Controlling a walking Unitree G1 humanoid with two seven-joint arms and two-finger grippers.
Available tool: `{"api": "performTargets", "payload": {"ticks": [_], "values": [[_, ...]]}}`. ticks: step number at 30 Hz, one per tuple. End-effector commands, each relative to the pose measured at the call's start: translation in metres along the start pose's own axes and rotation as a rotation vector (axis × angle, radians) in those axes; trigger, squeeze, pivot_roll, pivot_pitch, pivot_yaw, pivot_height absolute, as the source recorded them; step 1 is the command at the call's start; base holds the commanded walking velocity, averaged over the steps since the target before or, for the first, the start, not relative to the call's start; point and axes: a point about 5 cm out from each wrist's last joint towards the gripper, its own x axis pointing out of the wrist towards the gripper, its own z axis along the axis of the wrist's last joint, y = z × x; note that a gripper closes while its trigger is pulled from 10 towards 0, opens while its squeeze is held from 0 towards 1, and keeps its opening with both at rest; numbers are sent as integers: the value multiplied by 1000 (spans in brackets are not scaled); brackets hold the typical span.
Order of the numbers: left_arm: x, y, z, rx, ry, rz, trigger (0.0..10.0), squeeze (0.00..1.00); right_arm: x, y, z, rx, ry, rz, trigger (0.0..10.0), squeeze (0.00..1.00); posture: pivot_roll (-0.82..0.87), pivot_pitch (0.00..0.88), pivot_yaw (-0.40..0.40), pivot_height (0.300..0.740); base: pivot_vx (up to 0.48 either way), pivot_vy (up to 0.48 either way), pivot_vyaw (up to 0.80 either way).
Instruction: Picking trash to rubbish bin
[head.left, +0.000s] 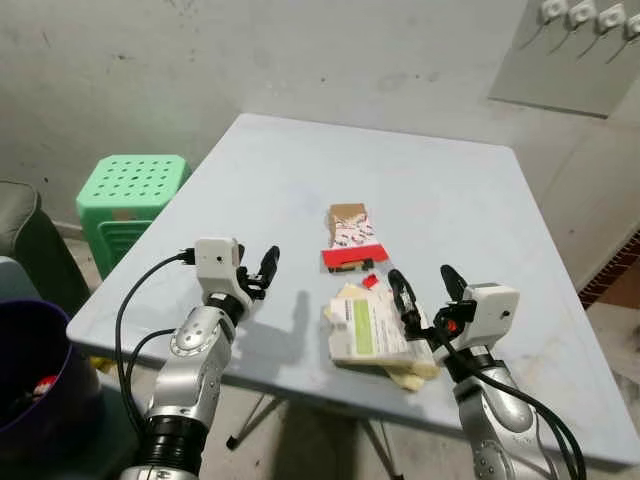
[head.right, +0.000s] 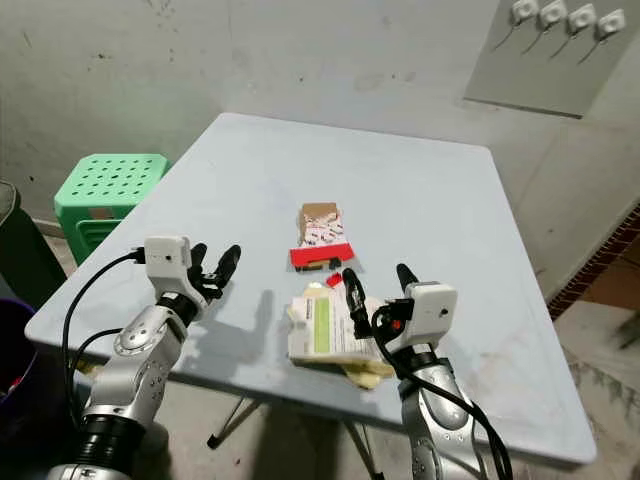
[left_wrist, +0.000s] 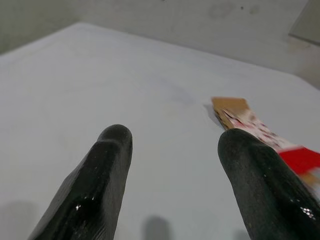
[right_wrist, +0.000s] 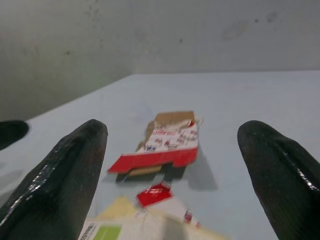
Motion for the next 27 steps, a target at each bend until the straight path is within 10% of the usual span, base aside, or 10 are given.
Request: {"api": "performTargets", "payload": {"ticks": [1,17,27], "values": [[6,-14,6,-5,-18,-41,10000,0,-2,-7,8,-21,-22,-15,10000,0,-74,0,-50,740,435,0,0],[5,-18,6,72,-26,-13,10000,0,1,-9,5,33,35,-25,10000,0,-72,0,-52,740,106,0,0],[-1,-25,-5,99,17,-56,10000,0,2,-27,9,-93,78,-58,10000,0,-72,0,-55,740,0,0,0]]}}
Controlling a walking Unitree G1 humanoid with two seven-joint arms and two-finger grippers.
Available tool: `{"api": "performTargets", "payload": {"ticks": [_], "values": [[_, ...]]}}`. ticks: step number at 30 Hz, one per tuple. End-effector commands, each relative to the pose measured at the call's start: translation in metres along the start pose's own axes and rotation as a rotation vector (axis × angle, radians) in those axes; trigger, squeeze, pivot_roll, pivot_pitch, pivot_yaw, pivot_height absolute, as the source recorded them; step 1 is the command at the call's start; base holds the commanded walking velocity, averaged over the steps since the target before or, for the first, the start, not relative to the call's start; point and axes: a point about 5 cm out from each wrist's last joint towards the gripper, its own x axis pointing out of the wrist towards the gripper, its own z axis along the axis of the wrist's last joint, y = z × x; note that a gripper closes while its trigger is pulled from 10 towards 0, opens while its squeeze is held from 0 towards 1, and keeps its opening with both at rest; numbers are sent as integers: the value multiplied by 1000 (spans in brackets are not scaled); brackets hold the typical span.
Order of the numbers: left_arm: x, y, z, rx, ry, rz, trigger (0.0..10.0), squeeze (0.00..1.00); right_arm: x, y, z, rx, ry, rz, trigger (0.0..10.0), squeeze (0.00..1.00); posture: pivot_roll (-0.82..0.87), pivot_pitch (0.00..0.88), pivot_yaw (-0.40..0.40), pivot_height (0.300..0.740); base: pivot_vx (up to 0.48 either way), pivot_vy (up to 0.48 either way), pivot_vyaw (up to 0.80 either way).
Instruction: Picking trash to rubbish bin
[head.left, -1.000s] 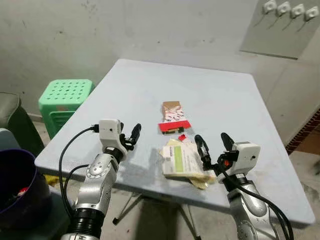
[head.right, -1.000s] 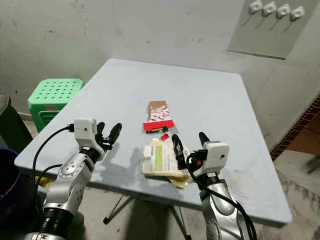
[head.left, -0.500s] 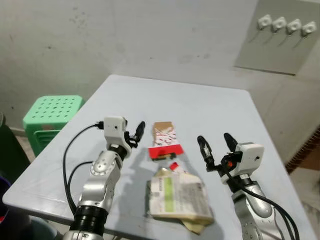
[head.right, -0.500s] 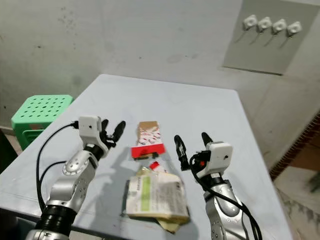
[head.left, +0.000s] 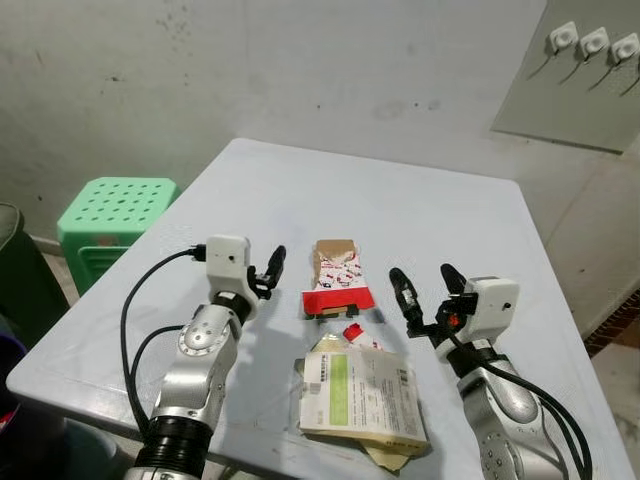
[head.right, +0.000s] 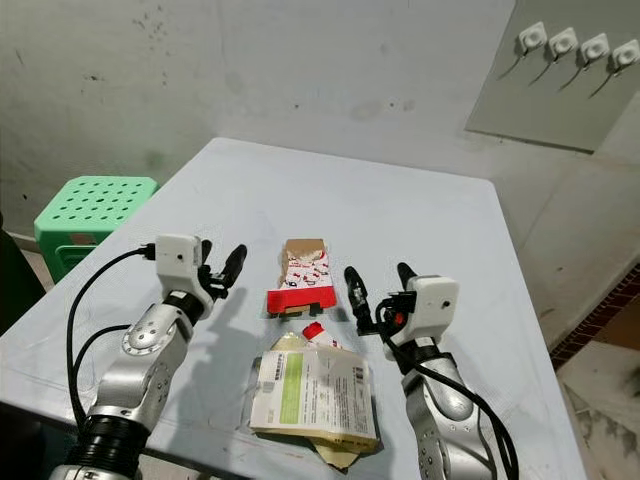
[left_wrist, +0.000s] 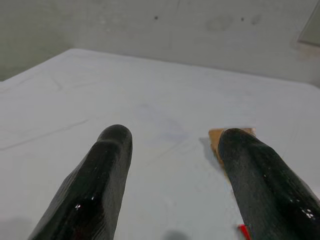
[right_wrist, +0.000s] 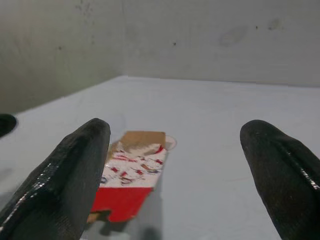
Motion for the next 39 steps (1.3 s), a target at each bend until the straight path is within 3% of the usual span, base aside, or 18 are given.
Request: {"api": "performTargets", "payload": {"ticks": [1,3,7,11,16,30,39], "values": [[0,-5,2,16,1,-29,10000,0,2,-7,1,-36,20,-18,10000,0,-72,0,-55,740,0,0,0],[-3,-12,-2,26,17,-59,10000,0,3,-20,0,-44,66,-45,10000,0,-75,0,-57,740,0,0,0],[-6,-24,-5,58,22,-121,10000,0,7,-24,-1,-6,90,-46,10000,0,-74,0,-60,740,0,0,0],[-10,-40,-7,86,26,-201,10000,0,15,-19,-6,43,107,-38,10000,0,-69,0,-61,740,0,0,0],[-15,-47,-9,93,33,-231,10000,0,30,-15,-11,154,146,-33,10000,0,-67,0,-59,740,0,0,0],[-21,-45,-5,109,40,-240,10000,0,62,-9,-13,438,193,-25,10000,0,-55,0,-53,740,0,0,0],[-23,-45,-3,108,36,-234,10000,0,57,-1,-34,538,290,-57,10000,0,-45,0,-58,740,0,0,0]]}}
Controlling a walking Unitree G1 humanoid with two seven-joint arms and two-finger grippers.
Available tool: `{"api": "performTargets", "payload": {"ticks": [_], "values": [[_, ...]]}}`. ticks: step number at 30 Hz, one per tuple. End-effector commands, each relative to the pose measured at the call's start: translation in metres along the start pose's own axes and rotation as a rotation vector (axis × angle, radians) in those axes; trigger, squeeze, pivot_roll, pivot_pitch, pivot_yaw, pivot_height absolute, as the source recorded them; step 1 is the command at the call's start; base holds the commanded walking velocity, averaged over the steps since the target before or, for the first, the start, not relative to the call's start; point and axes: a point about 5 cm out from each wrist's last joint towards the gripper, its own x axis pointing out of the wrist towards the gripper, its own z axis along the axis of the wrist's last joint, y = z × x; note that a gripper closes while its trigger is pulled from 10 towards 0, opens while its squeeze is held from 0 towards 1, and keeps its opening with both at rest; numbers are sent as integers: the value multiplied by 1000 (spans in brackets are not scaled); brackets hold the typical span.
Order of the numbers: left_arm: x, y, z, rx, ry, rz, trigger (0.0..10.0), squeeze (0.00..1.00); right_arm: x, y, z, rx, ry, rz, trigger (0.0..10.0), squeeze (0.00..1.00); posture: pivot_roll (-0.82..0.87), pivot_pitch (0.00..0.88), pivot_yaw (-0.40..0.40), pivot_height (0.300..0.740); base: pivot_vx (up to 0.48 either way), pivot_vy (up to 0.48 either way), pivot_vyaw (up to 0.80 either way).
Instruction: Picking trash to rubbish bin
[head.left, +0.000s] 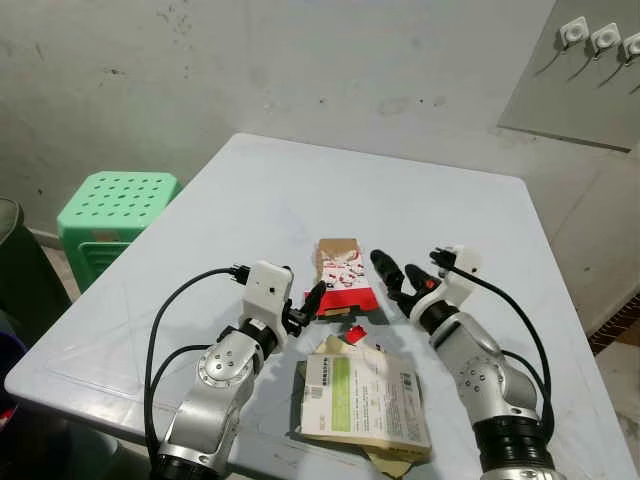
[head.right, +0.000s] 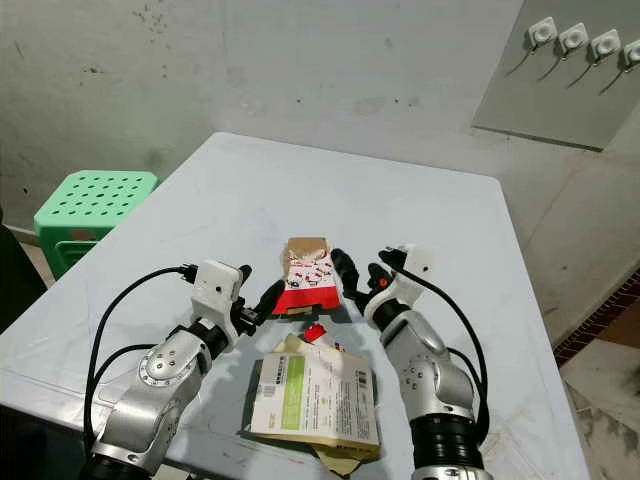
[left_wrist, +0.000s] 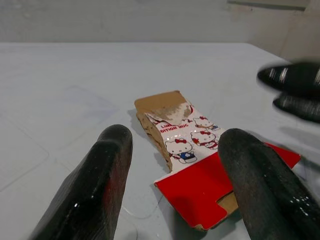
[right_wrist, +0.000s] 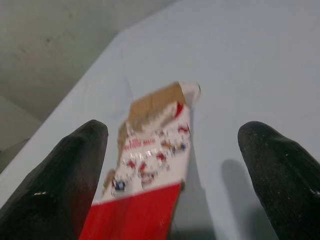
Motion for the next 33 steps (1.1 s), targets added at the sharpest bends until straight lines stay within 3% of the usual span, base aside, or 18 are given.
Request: {"api": "performTargets", "payload": {"ticks": [1,8,21,24,25,29,33], "values": [[-1,-1,4,6,-7,-5,10000,0,-1,-5,-6,31,27,-35,10000,0,-45,0,-58,740,0,0,0],[-2,0,6,7,-6,-3,10000,0,-3,-6,-25,113,118,-72,10000,0,-46,0,-57,740,0,0,0],[-2,0,8,6,-8,4,10000,0,-3,-10,-40,225,193,-151,10000,0,-35,0,-58,740,0,0,0],[-2,1,10,7,-13,9,10000,0,-2,-11,-40,178,190,-166,10000,0,-31,0,-60,740,0,0,0],[-2,2,11,6,-17,13,10000,0,-2,-8,-33,111,135,-139,10000,0,-29,0,-60,740,0,0,0],[-2,2,12,6,-19,17,10000,0,-2,0,-22,4,98,-96,10000,0,-30,0,-61,740,0,0,0],[-1,1,12,3,-21,19,10000,0,-2,4,-10,11,88,-84,10000,0,-37,0,-66,740,0,0,0]]}}
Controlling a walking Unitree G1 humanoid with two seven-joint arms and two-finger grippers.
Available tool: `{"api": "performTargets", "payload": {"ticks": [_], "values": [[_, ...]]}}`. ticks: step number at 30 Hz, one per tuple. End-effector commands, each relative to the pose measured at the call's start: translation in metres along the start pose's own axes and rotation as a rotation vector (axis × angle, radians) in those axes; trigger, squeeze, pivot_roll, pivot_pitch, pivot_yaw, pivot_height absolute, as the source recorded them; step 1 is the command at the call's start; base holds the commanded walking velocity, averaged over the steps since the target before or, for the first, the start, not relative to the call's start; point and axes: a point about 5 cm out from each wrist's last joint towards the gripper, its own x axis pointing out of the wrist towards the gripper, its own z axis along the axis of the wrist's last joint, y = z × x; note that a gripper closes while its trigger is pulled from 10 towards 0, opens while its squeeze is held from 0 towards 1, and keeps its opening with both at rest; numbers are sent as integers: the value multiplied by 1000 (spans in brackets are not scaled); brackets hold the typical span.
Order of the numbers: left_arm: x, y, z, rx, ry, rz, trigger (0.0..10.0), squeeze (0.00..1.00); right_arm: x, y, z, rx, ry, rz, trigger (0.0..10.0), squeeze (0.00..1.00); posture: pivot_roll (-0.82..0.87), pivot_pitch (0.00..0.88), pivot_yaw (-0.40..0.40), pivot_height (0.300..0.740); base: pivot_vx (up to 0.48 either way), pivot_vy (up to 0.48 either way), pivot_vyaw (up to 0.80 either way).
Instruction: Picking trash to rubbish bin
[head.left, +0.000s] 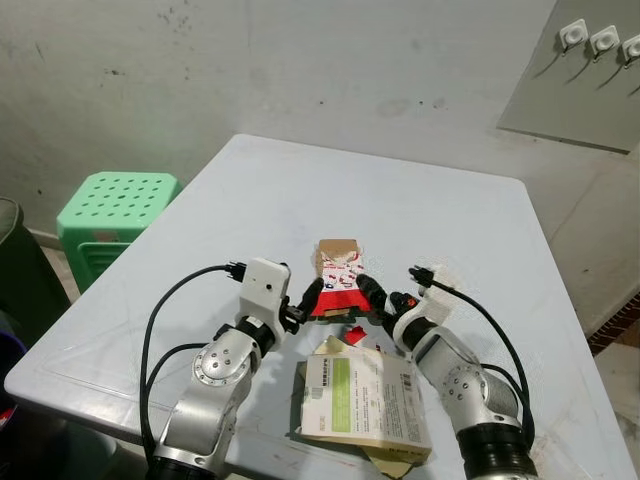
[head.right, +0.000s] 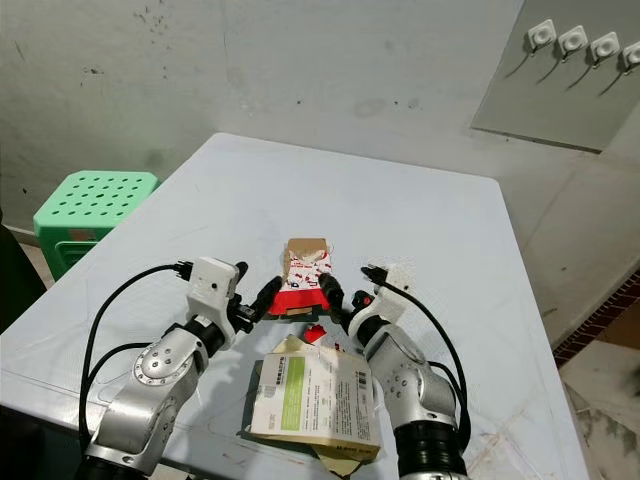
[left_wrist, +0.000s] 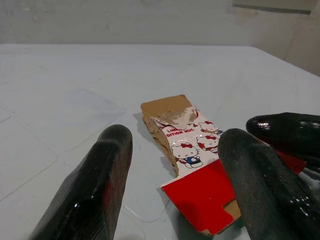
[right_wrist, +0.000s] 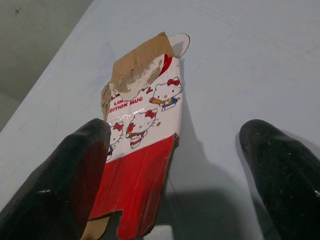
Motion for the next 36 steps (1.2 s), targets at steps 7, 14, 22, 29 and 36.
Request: {"api": "performTargets", "payload": {"ticks": [7,14,22,29,36], "values": [[2,-2,8,0,-24,5,10000,0,-8,-3,23,-84,-13,1,10000,0,-37,0,-79,740,0,0,0],[0,-4,6,-11,-22,17,10000,0,-14,3,41,-175,-27,39,10000,0,-40,0,-92,740,0,0,0],[-2,-6,6,-27,-25,31,10000,0,-23,3,29,-180,84,60,10000,0,-35,0,-102,740,0,0,0],[-5,-5,4,-34,-18,38,10000,0,-28,-1,8,-151,172,62,10000,0,-35,0,-105,740,0,0,0],[-7,-6,4,-33,-13,44,10000,0,-29,-1,-3,-96,223,56,10000,0,-29,0,-108,740,0,0,0]]}}
